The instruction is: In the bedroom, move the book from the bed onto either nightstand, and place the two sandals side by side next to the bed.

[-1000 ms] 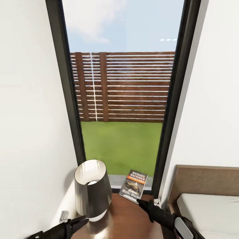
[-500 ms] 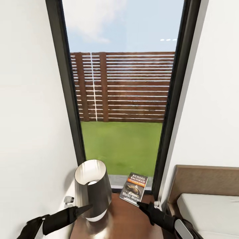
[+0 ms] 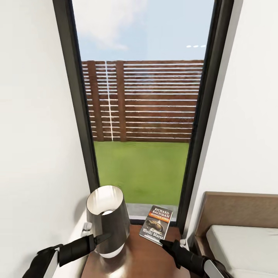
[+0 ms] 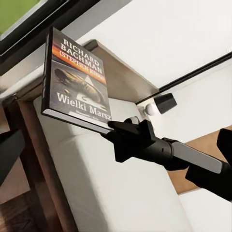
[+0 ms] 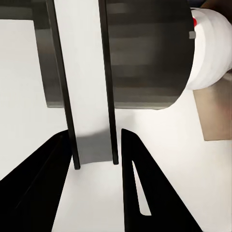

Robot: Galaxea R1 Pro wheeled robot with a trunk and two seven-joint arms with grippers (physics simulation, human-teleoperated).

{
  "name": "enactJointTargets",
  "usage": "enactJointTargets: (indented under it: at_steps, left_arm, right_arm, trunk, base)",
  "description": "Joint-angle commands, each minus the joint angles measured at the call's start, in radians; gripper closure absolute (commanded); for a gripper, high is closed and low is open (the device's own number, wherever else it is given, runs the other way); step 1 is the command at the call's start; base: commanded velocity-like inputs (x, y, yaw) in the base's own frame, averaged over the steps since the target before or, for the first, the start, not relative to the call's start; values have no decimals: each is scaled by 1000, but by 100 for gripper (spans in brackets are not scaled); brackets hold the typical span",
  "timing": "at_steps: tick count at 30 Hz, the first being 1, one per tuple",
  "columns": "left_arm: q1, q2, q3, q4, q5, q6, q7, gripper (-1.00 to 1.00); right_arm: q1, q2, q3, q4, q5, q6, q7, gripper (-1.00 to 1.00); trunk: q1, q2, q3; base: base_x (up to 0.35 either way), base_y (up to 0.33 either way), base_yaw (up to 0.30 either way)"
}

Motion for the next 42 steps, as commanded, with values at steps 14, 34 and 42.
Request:
enactJointTargets:
  at_steps: [14,34,42]
  left_arm:
    - [-1,-3,-2,1,2,7,6,-100]
    - [-1,-3,-3,5,2,6,8,-100]
    - [-1,-3,-3,5,2,6,7,-100]
  right_arm:
    - [-1,-1,2,0,-8,6,0,100]
    - [-1,-1,5,1,-8,6,0,100]
    - [-1,-1,5,1,-7,13,-1,100]
  trunk:
    - [39,-72,-34]
    - [100,-184,-84]
    - [131,-240,-109]
  base:
    - [0,0,0]
    - [0,0,0]
    - [0,0,0]
